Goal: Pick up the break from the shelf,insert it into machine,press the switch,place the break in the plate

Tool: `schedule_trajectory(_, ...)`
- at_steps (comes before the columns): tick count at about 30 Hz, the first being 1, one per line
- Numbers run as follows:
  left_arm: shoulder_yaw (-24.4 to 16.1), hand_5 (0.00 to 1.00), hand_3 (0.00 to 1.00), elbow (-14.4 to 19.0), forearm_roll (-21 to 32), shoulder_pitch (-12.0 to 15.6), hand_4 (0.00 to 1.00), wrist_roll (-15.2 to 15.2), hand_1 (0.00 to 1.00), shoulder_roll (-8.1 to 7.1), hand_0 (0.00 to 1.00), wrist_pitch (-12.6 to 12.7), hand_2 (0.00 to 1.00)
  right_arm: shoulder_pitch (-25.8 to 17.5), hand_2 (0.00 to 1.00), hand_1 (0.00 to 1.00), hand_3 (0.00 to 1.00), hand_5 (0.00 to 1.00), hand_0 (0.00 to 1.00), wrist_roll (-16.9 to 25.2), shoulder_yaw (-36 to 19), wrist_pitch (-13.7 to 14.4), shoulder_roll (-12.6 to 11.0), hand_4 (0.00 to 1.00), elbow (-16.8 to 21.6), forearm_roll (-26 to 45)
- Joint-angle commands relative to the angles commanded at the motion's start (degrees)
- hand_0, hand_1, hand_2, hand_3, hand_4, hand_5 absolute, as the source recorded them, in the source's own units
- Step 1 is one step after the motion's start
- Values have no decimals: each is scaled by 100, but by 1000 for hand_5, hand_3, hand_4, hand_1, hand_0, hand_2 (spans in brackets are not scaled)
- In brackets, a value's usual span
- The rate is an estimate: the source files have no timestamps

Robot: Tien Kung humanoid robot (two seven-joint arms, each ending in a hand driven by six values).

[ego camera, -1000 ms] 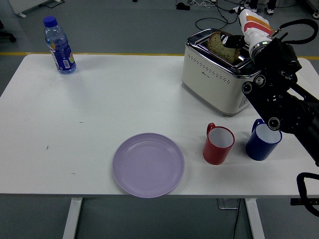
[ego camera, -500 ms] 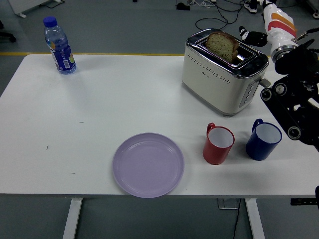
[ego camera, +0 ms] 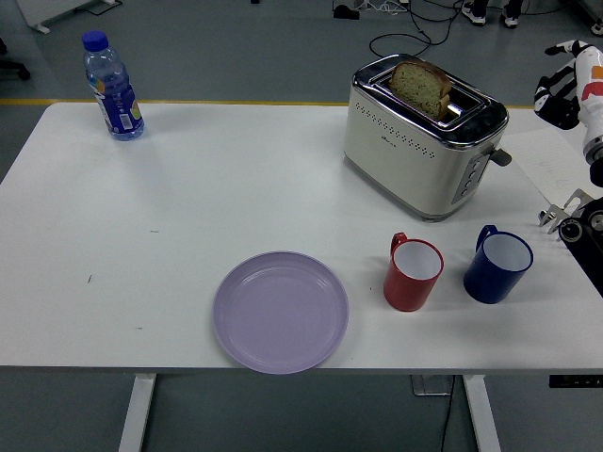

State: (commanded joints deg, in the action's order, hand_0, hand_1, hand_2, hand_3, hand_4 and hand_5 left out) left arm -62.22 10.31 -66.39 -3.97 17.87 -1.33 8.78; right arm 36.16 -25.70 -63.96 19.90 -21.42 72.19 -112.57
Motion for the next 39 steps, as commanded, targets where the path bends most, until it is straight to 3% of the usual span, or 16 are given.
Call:
schedule_trajectory(4,23,998,579,0,29,-21,370,-7,481,-3,418,-4,513,-179,414,322,665,47,285,3,-16,28,-41,414,10,7)
schedule_trajectory(5,23,998,579,0,30,-24,370,-7,481,-3,418,-5,513,-204,397,306,607,29,269,6,-10,32,-44,406,4,15)
schedule_trajectory(7,27,998,579,0,31,-33,370,-5,481,-3,418,-8,513,-245,397,306,607,29,269,13,33,21,-42,406,-41,44)
schedule_trajectory(15,48,998,579,0,68,-45,367,-12,481,-4,418,-6,513,-380,394,298,601,17,273,129,161,-71,53,398,-418,257)
schedule_trajectory(39,42,998,578,0,50,-74,366,-11,481,-3,418,-15,512,-362,387,290,595,20,262,167,477,-117,385,391,-901,351)
